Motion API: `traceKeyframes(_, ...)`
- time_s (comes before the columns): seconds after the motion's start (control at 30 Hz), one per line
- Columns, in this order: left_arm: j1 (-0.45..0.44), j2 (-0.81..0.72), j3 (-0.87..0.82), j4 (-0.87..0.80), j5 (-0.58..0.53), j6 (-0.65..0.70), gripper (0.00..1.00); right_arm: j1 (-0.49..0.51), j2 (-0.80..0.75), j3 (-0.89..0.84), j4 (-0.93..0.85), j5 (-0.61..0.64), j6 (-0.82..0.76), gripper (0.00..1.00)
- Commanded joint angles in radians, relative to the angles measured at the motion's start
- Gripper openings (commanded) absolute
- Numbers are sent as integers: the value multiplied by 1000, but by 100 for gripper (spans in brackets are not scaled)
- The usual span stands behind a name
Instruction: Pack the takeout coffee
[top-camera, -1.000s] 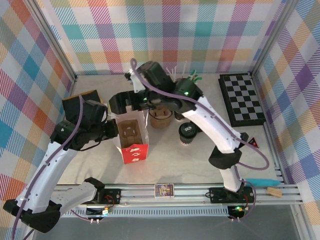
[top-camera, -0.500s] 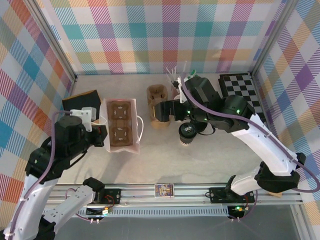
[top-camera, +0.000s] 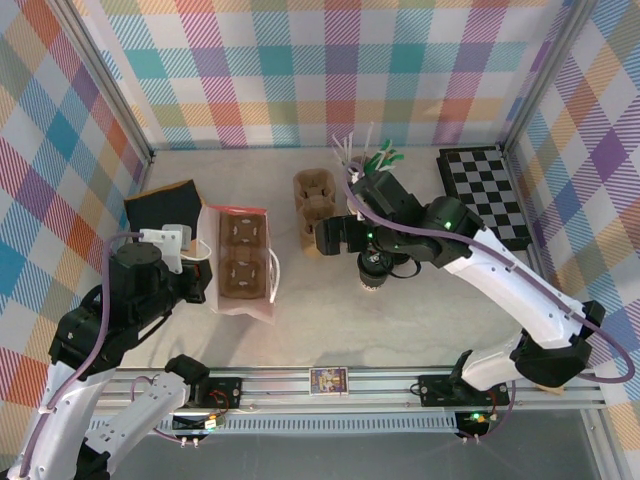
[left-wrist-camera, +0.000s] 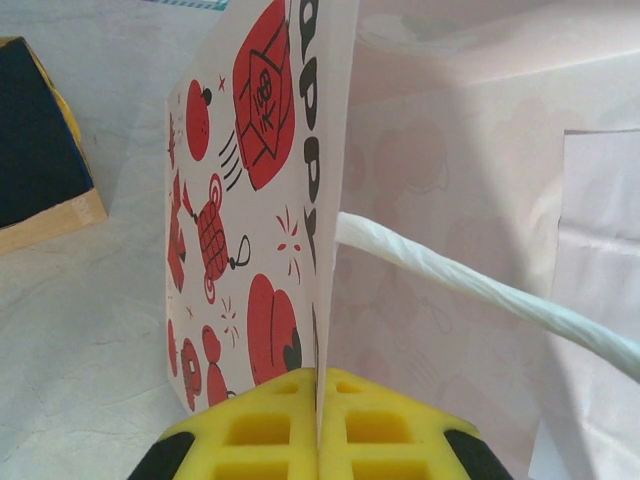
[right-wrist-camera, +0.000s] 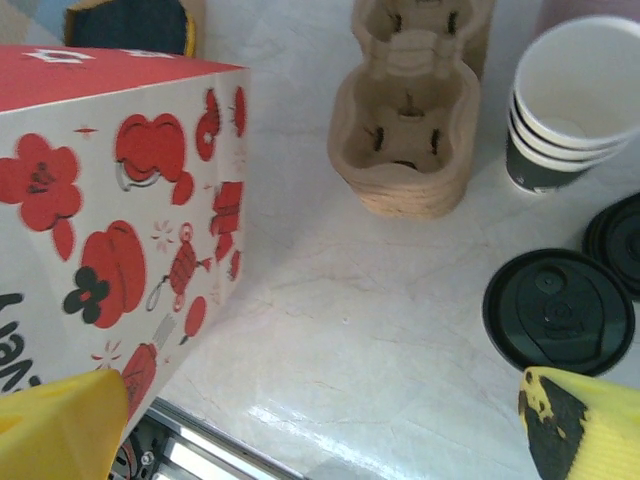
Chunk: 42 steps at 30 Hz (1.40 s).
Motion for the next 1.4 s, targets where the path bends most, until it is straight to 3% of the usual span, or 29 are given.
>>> traceKeyframes(0.0, 9, 21, 5, 0, 21, 8, 0, -41, 39, 23, -125, 11, 71, 99)
traceKeyframes(0.2, 9, 171, 95, -111, 134, -61, 0, -93, 149, 124, -367, 0, 100, 99)
traceKeyframes(0.33, 9, 215, 101, -112, 204, -107, 0, -116, 194, 119, -428, -29, 104, 100)
traceKeyframes(0.47, 15, 211, 71, -51, 256, -148, 0, -165, 199, 51, -387, -131, 82, 99)
traceKeyframes(0.63, 25, 237, 26, -11, 343, -198, 0, -197, 241, 55, -400, -119, 50, 99)
traceKeyframes(1.03, 71, 258, 22, -56, 374, -190, 0, -278, 282, -82, -230, -168, -61, 99)
traceKeyframes(1.37, 161, 247, -31, 17, 459, -221, 0, -302, 349, -102, -173, -210, -141, 99)
